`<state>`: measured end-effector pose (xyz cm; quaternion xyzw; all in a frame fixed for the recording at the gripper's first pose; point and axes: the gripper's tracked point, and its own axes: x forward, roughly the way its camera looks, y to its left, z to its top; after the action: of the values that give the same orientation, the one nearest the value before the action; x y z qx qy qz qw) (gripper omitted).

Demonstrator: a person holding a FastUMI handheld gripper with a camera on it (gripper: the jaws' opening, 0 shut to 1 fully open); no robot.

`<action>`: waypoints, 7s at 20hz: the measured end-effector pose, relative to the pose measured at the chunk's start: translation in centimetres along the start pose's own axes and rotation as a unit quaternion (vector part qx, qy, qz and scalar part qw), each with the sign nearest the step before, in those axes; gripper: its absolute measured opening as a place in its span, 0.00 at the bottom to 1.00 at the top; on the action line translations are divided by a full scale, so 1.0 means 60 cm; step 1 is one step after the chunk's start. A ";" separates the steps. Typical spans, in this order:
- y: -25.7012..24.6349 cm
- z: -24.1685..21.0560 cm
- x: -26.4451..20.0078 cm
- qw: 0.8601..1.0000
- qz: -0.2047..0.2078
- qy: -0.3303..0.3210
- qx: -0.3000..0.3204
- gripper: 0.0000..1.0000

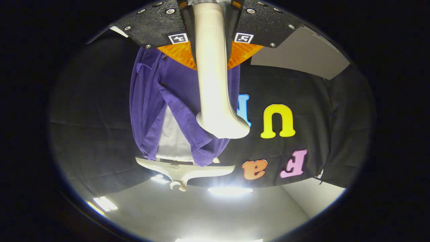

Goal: Iron the clothes twice with a garment steamer, once on the left side and once on the right side.

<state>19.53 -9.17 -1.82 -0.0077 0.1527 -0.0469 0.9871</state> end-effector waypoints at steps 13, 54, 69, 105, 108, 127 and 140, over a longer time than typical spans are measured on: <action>-0.038 0.085 0.031 0.996 -0.046 -0.069 -0.026 0.35; -0.104 -0.446 0.075 0.969 -0.192 0.149 -0.044 0.35; -0.131 -0.540 0.003 0.953 -0.179 0.241 -0.037 0.35; -0.366 0.035 0.112 0.957 -0.277 -0.052 -0.074 0.35; -0.372 0.029 0.129 0.953 -0.285 -0.050 -0.086 0.35; -0.407 -0.150 0.128 0.946 -0.288 0.055 -0.140 0.35; -0.389 -0.282 0.103 0.949 -0.249 0.129 -0.144 0.35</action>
<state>18.19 -33.03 -19.14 -0.1810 0.2771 -0.2689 0.9045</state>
